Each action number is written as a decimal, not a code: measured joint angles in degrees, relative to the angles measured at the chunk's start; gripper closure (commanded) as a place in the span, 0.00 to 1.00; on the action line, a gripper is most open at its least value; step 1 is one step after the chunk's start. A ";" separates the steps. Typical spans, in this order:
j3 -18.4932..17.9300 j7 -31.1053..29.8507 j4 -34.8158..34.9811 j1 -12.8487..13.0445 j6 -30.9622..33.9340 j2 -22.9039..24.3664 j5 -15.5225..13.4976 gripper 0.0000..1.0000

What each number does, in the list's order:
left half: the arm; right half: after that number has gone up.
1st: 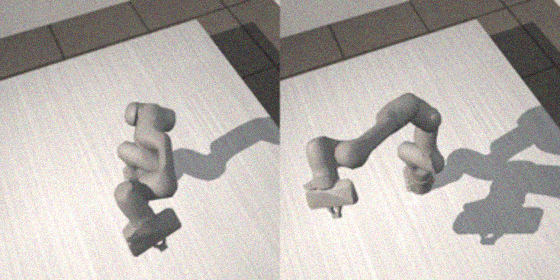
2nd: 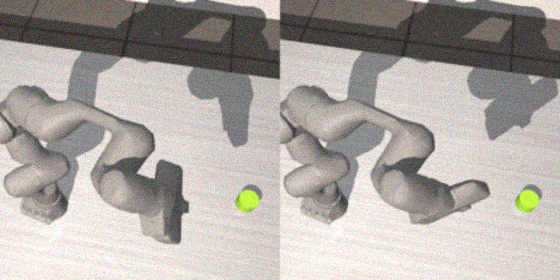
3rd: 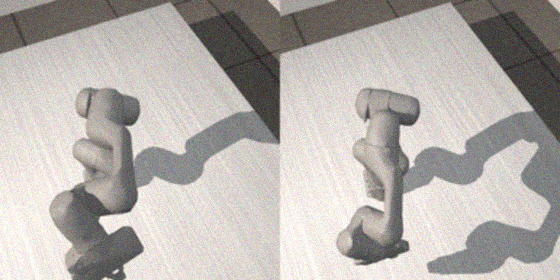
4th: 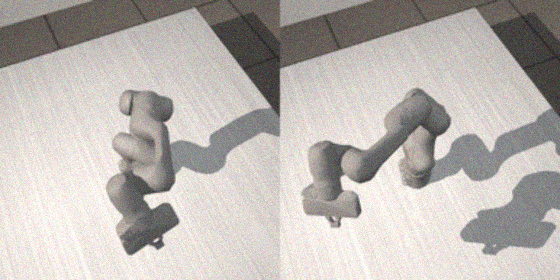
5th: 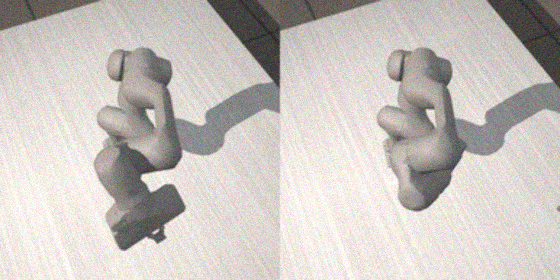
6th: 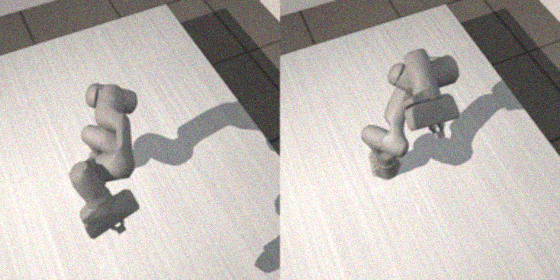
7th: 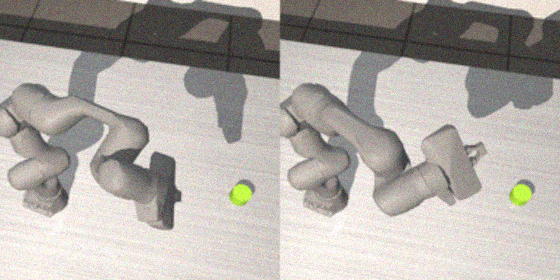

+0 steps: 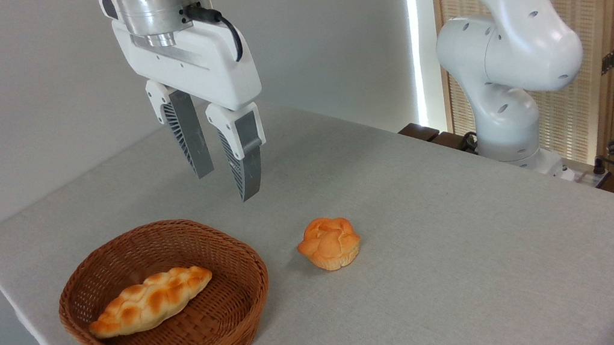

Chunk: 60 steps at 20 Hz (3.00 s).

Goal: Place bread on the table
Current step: 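Move the open gripper over the braided bread in the wicker basket, then lower the gripper and close it on the braided bread, then lift the braided bread out of the basket and carry it beside the round bun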

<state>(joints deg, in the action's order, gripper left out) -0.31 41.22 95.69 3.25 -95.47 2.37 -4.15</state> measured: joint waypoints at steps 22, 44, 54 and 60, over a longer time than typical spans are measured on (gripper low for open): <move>6.81 -0.25 7.93 2.17 -30.62 -9.05 -1.50 0.00; 8.72 3.01 11.01 2.62 -36.74 -15.69 -1.50 0.83; 8.70 2.71 9.83 2.53 -36.81 -13.99 -4.20 0.80; 7.81 2.58 9.20 2.13 -31.15 -5.62 -10.57 0.79</move>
<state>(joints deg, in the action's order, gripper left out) 7.50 43.79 104.88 5.37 -126.62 -3.25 -14.71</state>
